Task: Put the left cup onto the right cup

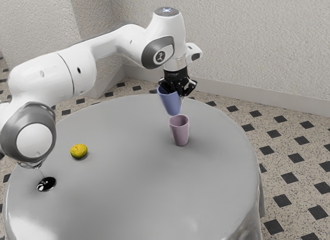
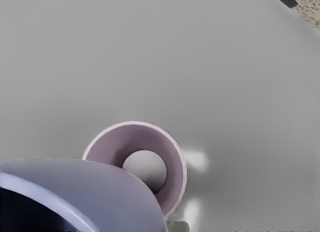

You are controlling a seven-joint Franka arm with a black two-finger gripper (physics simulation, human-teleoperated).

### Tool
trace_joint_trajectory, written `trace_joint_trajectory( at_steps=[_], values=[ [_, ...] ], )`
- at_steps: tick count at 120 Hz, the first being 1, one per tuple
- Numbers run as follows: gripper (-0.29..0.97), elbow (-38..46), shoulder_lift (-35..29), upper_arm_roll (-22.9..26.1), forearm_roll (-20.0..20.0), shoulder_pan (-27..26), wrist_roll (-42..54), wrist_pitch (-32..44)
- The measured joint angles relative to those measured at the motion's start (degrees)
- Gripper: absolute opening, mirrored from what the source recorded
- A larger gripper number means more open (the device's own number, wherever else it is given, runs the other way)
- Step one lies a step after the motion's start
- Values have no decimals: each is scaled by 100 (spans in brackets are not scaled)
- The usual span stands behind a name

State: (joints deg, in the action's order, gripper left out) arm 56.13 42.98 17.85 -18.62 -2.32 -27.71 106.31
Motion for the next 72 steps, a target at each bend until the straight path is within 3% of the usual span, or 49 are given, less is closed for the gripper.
trace_joint_trajectory(
  at_steps=[72],
  values=[
    [-10, -65, 291, 105, -335, -127, 18, 97]
  ],
)
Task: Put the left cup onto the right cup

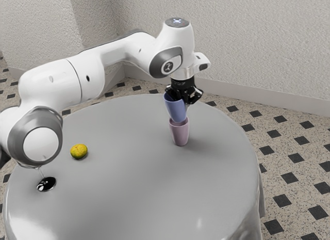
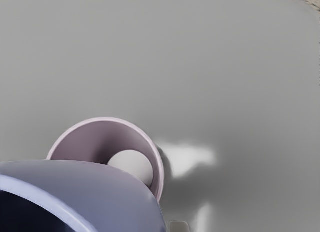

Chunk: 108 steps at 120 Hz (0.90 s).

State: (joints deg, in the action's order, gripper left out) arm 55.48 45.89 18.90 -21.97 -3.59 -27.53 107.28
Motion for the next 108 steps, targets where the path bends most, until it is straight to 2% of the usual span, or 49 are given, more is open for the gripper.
trace_joint_trajectory(
  at_steps=[108],
  values=[
    [-10, 88, 275, -106, -117, -2, 50, 435]
  ],
)
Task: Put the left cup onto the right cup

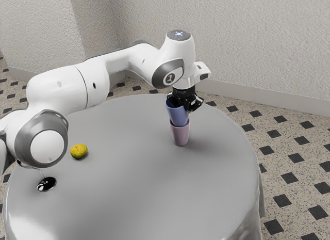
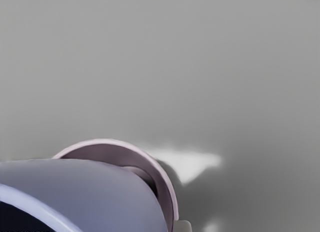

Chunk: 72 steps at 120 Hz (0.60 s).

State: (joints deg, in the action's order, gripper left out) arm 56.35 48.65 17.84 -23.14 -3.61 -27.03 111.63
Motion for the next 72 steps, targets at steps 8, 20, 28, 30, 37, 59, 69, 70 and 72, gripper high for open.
trace_joint_trajectory(
  at_steps=[8, 20, 28, 30, 37, 59, 69, 70, 72],
  values=[
    [-10, 0, 13, -5, 2, 1, 4, 19],
    [-10, 0, 36, -30, 1, 5, 15, 41],
    [-10, 0, 64, -69, 2, 9, 29, 70],
    [-10, 1, 71, -74, 3, 9, 32, 78],
    [-10, 2, 84, -82, 7, 10, 42, 99],
    [20, 9, 90, -80, 72, 9, 76, 143],
    [30, 10, 90, -80, 87, 9, 89, 153],
    [31, 10, 90, -80, 88, 9, 90, 154],
    [33, 10, 90, -80, 90, 9, 93, 156]
  ],
)
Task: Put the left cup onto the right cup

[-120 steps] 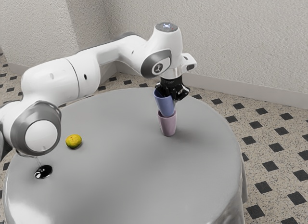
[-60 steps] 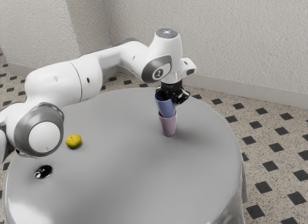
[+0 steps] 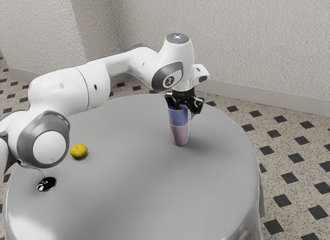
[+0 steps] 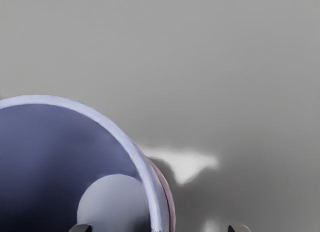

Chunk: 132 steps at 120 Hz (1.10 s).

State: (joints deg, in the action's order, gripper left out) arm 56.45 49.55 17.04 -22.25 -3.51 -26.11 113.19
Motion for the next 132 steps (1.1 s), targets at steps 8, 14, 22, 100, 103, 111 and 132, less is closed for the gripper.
trace_joint_trajectory(
  at_steps=[8, 14, 22, 100, 103, 111, 132],
  values=[
    [38, 0, 0, 0, 8, 0, 8, 5],
    [41, 0, -1, 0, 10, 0, 14, 8],
    [44, 0, -8, 2, 12, -1, 21, 11],
    [63, 161, -1392, 37, -31, -181, 53, -329],
    [63, 349, -1590, 11, 70, -176, 54, -382],
    [65, 796, -2116, -182, 387, -151, 60, -610],
    [66, 2175, -3770, -787, 1183, 139, 189, -1575]
  ],
)
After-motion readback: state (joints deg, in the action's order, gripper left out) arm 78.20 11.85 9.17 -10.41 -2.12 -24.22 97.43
